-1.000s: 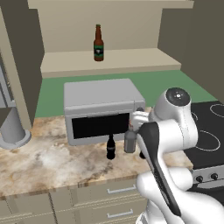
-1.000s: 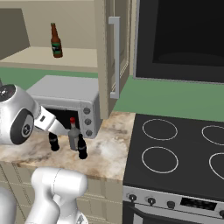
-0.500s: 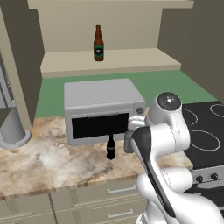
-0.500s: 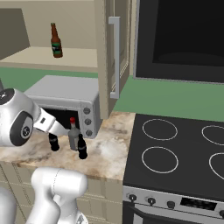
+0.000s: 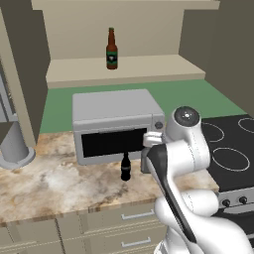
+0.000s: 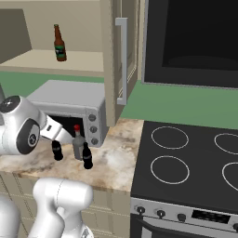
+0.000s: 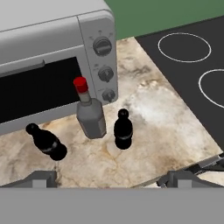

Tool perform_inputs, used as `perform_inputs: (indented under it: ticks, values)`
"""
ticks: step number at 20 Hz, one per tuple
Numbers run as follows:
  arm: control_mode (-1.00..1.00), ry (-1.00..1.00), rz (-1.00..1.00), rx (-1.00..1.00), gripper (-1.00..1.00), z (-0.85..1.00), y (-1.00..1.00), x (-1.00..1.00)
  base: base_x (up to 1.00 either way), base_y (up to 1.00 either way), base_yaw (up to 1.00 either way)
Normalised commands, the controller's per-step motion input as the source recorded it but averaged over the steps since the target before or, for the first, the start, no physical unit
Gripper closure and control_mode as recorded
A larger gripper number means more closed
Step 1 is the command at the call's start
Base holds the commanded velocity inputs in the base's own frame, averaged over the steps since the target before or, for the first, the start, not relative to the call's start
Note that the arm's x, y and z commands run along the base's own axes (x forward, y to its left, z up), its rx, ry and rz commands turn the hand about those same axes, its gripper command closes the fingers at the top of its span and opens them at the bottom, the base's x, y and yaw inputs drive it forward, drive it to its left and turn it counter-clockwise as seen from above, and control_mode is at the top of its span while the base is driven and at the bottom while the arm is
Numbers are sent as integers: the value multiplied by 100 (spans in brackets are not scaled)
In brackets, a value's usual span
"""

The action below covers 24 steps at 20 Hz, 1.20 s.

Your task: Sort all alcoholic drinks to one cabinet, and non-alcoholic drinks to the other.

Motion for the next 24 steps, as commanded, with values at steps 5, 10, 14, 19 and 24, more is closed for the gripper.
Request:
perform_inputs:
  ticks: [5, 10, 14, 19, 24]
  values:
    - [-100, 1, 0, 0, -100, -14, 0, 18, 0, 0, 0]
    - [-100, 0, 0, -1, -100, -15, 0, 16, 0, 0, 0]
    - [-100, 0, 0, -2, -100, -13, 0, 17, 0, 0, 0]
    - [-100, 0, 0, -1, -100, -13, 0, 17, 0, 0, 0]
    - [-100, 0, 0, -1, -100, -11, 0, 15, 0, 0, 0]
